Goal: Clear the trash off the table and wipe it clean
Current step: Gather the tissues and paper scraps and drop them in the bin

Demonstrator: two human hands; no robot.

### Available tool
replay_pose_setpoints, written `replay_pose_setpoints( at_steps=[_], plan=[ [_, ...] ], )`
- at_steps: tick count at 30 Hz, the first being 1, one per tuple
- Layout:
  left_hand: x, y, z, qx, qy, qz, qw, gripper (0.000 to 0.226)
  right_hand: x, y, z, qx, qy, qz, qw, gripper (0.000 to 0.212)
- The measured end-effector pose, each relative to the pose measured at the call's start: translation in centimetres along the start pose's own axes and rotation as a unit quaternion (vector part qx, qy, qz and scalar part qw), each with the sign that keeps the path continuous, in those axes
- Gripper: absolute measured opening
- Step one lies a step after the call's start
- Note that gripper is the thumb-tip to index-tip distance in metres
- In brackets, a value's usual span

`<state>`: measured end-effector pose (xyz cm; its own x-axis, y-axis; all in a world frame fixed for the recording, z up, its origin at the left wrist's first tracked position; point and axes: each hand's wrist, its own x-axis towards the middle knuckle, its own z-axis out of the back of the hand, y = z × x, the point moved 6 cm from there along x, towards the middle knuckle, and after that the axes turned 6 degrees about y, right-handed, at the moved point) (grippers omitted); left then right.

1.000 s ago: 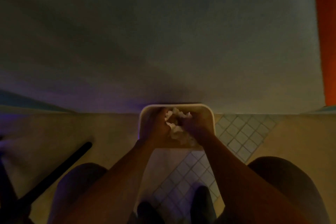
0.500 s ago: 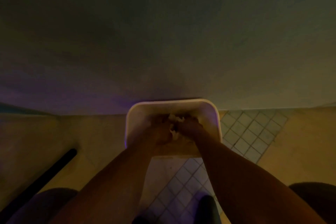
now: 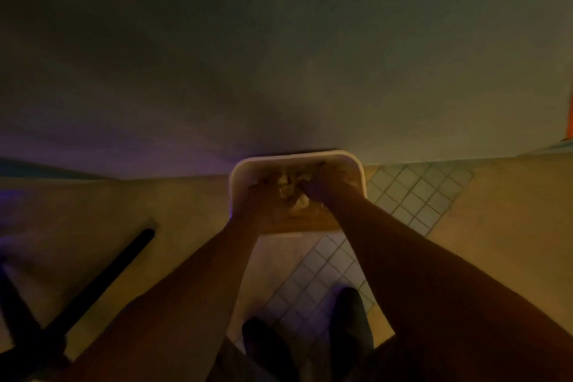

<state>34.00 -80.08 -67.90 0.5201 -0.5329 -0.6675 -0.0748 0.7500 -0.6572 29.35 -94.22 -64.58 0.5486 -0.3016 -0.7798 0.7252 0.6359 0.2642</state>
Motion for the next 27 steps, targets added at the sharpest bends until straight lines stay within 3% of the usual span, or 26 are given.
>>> replay_pose_setpoints(
  at_steps=[2, 4, 10, 17, 27],
  plan=[
    [-4.1, -3.5, 1.3, 0.195, -0.036, 0.060, 0.978, 0.046, -2.9, 0.4, 1.6, -0.021, 0.016, 0.009, 1.000, 0.064],
    [-7.8, -5.7, 2.1, 0.248, -0.069, 0.045, 0.965, 0.059, -5.2, 0.4, 2.7, -0.039, 0.029, 0.026, 0.999, 0.066],
    [-18.1, -12.1, 4.0, 0.206, -0.054, 0.037, 0.976, 0.068, -15.9, 1.7, 7.2, -0.043, 0.082, 0.060, 0.994, 0.058],
    [-30.9, -20.9, 8.0, 0.154, -0.080, 0.029, 0.985, 0.065, -30.8, 3.7, 13.6, 0.001, 0.053, 0.054, 0.997, 0.052],
    [-48.1, -30.7, 15.4, 0.118, -0.151, -0.027, 0.981, 0.063, -50.0, 11.9, 21.3, 0.014, -0.007, 0.160, 0.987, 0.050]
  ],
)
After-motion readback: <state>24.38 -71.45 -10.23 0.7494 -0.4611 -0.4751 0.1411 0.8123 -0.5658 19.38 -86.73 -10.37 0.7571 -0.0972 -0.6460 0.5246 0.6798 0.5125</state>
